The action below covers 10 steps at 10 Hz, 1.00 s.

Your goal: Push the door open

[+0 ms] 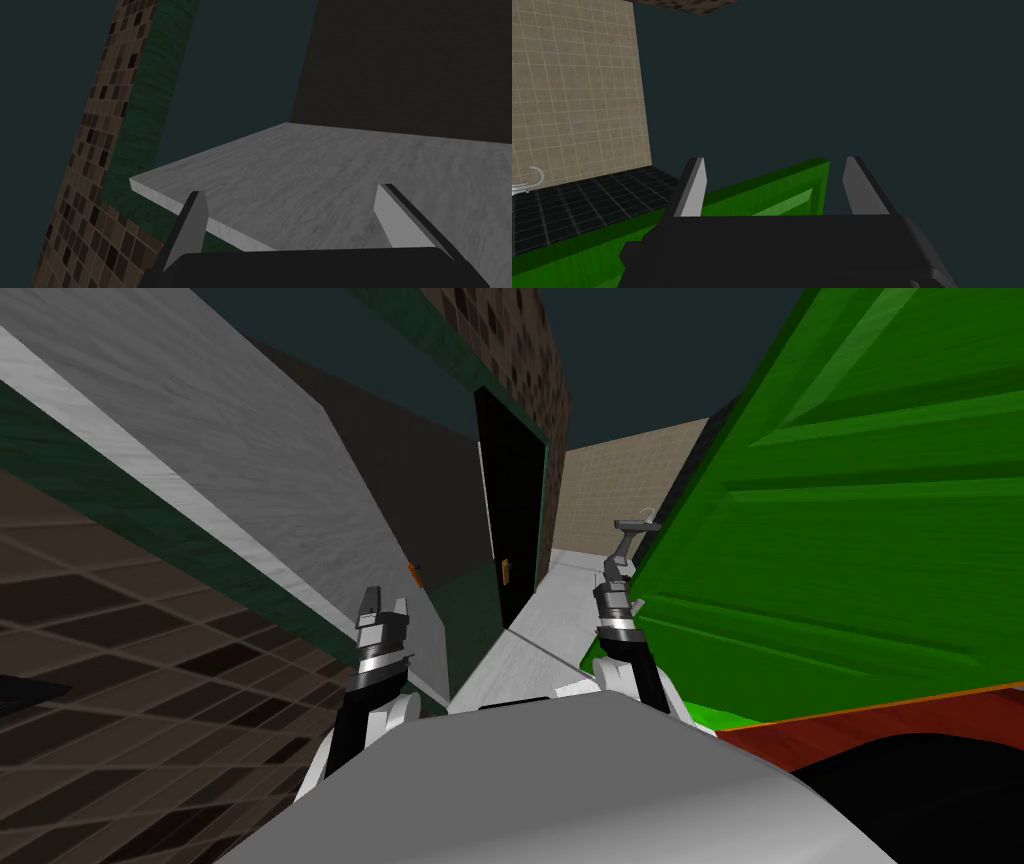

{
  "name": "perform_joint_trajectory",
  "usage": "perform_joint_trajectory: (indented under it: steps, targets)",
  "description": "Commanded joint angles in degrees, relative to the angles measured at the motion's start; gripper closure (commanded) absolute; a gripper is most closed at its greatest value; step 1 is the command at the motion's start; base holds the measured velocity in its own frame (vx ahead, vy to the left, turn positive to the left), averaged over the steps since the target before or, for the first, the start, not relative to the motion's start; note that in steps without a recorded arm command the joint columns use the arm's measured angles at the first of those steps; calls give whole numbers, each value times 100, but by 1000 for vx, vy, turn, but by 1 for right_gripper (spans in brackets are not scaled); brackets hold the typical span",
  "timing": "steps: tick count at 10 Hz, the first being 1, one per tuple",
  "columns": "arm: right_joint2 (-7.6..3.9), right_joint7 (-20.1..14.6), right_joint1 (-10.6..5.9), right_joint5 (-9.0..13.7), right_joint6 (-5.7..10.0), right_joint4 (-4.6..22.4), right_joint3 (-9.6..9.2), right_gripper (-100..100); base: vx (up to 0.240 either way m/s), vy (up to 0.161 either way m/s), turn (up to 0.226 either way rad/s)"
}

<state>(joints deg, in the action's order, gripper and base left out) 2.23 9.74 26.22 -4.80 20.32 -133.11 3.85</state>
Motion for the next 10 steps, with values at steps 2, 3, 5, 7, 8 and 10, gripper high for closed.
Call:
perform_joint_trajectory:
  steps: [2, 3, 5, 7, 8, 10]
  targets:
    - [-67, -66, -172, 12, 29, 296, -63, -100, 50, -37, 66]
    - [-89, -89, -232, 17, 39, 400, -85, -100, 70, -65, 44]
    - [-135, -143, -372, 27, 62, 641, -136, -100, 78, -63, 48]
    - [-187, -210, -546, 39, 91, 940, -200, -100, 80, -68, 68]
    - [-213, -246, -639, 46, 106, 1101, -234, -100, 68, -73, 71]
    - [-267, -329, -857, 61, 142, 1462, -314, -100, 90, -74, 85]
